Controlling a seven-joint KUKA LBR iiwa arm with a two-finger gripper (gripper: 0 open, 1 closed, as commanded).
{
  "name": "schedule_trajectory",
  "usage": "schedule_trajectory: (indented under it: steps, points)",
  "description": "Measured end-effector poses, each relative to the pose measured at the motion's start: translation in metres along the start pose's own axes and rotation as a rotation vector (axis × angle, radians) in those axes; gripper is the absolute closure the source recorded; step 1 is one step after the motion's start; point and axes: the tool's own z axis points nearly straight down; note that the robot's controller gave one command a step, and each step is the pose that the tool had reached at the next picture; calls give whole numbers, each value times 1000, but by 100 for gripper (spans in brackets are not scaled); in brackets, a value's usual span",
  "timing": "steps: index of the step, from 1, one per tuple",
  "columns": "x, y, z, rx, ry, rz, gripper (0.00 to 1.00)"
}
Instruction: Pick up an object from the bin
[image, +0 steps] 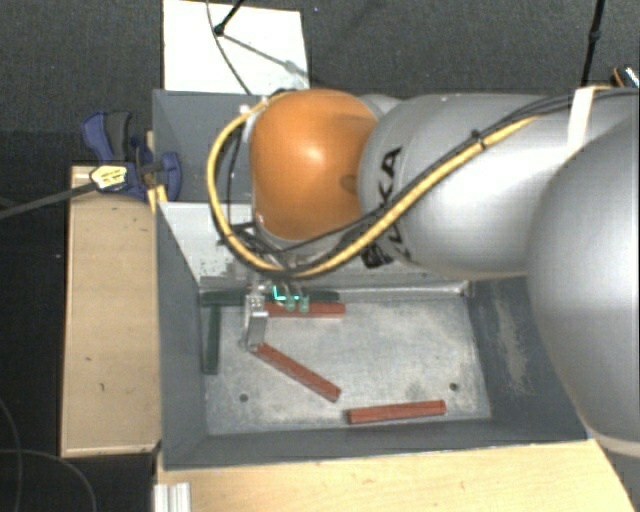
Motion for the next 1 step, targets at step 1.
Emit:
schedule_trajectory:
  steps: [1]
  points:
    - [56, -55, 145, 2, 0, 336, 0]
